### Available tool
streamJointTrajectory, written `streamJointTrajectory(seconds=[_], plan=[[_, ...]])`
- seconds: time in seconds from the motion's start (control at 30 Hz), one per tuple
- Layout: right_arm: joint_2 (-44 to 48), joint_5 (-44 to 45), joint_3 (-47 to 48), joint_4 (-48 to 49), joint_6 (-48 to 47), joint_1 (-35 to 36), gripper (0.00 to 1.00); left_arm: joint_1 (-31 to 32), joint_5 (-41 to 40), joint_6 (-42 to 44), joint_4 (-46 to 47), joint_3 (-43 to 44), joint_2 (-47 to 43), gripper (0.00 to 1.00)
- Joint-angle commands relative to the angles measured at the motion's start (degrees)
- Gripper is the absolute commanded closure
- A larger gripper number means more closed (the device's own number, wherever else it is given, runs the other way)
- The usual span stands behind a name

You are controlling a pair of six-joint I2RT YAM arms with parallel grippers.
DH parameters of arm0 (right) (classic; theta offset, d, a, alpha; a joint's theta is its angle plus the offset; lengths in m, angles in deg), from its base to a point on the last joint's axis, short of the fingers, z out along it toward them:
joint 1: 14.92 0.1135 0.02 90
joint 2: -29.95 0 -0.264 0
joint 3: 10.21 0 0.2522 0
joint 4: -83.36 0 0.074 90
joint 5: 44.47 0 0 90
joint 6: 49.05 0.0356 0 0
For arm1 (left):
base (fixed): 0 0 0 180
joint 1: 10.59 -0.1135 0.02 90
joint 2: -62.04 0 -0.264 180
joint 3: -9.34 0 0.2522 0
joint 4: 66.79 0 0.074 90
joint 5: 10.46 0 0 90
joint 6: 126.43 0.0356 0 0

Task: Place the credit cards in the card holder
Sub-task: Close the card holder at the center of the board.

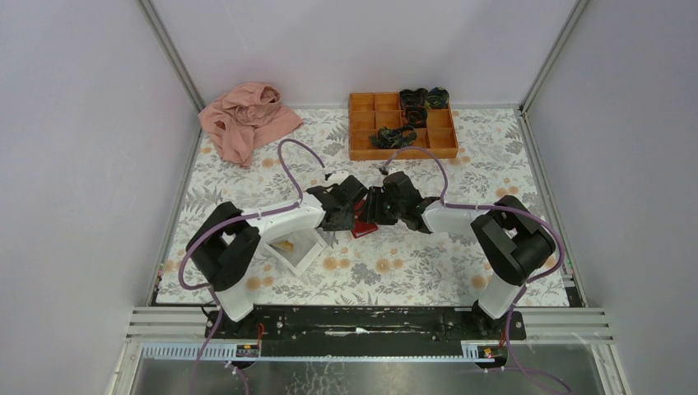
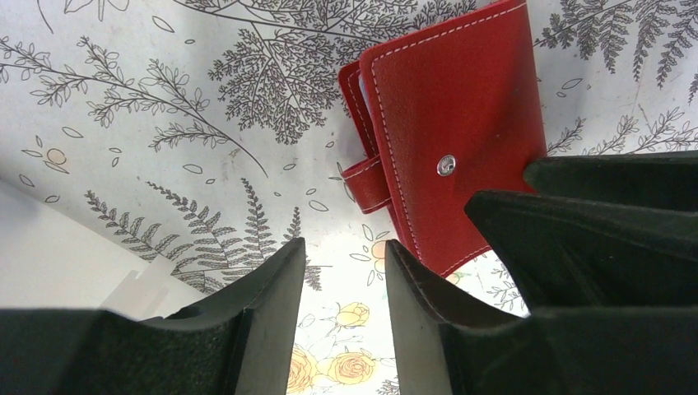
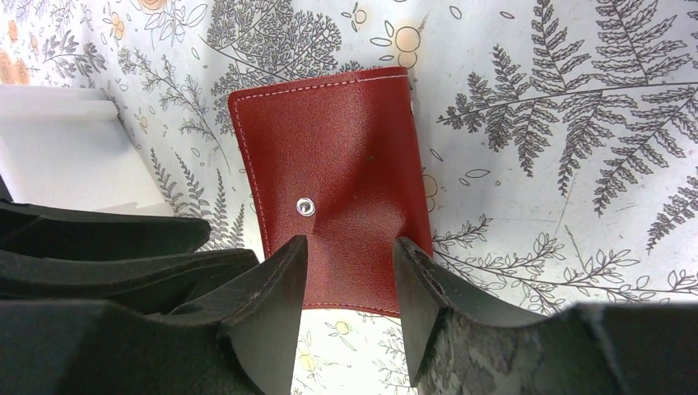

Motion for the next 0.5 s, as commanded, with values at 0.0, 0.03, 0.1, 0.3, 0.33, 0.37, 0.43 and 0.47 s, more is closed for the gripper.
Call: streamJointTrajectory(seconds=[0.0,0.03,0.1,0.3,0.33,0.37,0.43,0.47], plan=[[0.28,3.4,0.07,-6.74,-1.98,0.34,0.49,0.43,-1.69,-0.55,3.99,0.15,1.93,0.52],[0.18,3.36,0.09,-6.75,-1.95,0.34,0.49,0.43,-1.62,-0.54,4.37,0.18,2.41,0.51],[0.06,3.19,0.25,-6.8,-1.89,0.34,0.49,0.48,-1.78,-0.68,5.72,-0.35,2.88,0.51],[-0.46,2.78,1.06,-7.26,-2.08,0.34,0.49,1.15,-4.78,-1.36,7.07,-0.82,5.12,0.51],[-0.54,2.63,1.32,-7.42,-2.18,0.34,0.49,1.35,-5.87,-1.8,7.18,-1.07,5.19,0.51],[-0.69,2.57,1.46,-7.58,-2.25,0.34,0.49,1.39,-6.97,-2.19,7.39,-1.33,5.08,0.51],[-0.85,2.55,1.63,-7.69,-2.33,0.34,0.49,1.61,-8.69,-2.74,7.93,-1.89,4.79,0.51],[-0.94,2.48,1.66,-7.75,-2.36,0.34,0.49,1.73,-9.69,-3.03,8.14,-2.26,4.8,0.51]])
